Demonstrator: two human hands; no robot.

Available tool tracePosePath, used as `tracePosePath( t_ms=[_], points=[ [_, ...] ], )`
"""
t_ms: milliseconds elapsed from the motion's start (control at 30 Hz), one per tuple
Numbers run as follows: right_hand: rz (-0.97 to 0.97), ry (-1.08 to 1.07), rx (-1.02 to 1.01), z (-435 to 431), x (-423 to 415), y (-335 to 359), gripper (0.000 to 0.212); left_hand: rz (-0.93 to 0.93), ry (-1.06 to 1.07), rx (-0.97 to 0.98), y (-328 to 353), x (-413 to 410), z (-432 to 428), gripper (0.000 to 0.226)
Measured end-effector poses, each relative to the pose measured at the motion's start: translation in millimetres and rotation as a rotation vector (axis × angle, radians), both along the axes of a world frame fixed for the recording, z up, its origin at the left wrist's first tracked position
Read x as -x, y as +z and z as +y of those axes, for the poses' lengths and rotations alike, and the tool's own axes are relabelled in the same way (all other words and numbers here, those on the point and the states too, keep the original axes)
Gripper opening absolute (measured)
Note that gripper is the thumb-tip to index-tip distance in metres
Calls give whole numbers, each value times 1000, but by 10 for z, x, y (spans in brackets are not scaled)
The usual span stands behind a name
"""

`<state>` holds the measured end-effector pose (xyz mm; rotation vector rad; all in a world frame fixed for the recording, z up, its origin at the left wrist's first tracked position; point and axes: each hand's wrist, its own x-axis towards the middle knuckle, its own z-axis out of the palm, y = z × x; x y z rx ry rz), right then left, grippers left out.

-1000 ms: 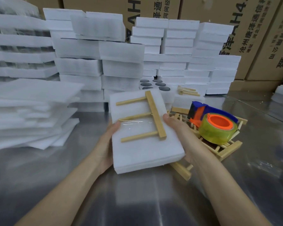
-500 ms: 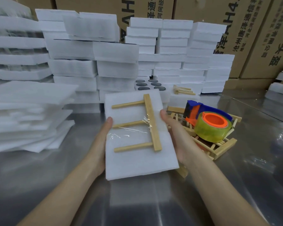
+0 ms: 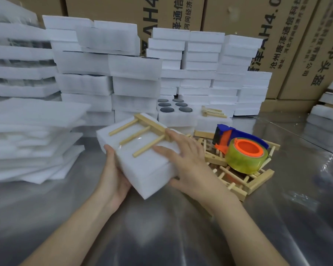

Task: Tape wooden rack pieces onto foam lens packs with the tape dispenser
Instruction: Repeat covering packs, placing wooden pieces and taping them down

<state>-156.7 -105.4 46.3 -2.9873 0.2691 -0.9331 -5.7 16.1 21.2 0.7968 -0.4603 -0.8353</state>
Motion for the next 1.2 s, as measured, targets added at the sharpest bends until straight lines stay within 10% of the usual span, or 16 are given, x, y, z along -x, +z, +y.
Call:
tracePosePath(
  t_ms=[167, 367, 533, 700, 1200],
  points=[
    [-346, -48, 67, -150, 217, 148, 73, -274, 180, -29, -10, -10, -85, 35],
    [-588, -307, 127, -398, 438, 428, 69, -1323, 427, -494, -269, -216, -9, 22],
    [-503, -589, 39, -1061, 259, 792, 71, -1364, 436, -578, -215, -189, -128, 17],
    [42, -749, 181, -2040, -54, 999, 63, -1493, 369, -635, -225, -176, -127, 15],
    [233, -955, -119, -2767, -721, 680, 86, -1456, 344, -668, -245, -233, -168, 25]
  ],
)
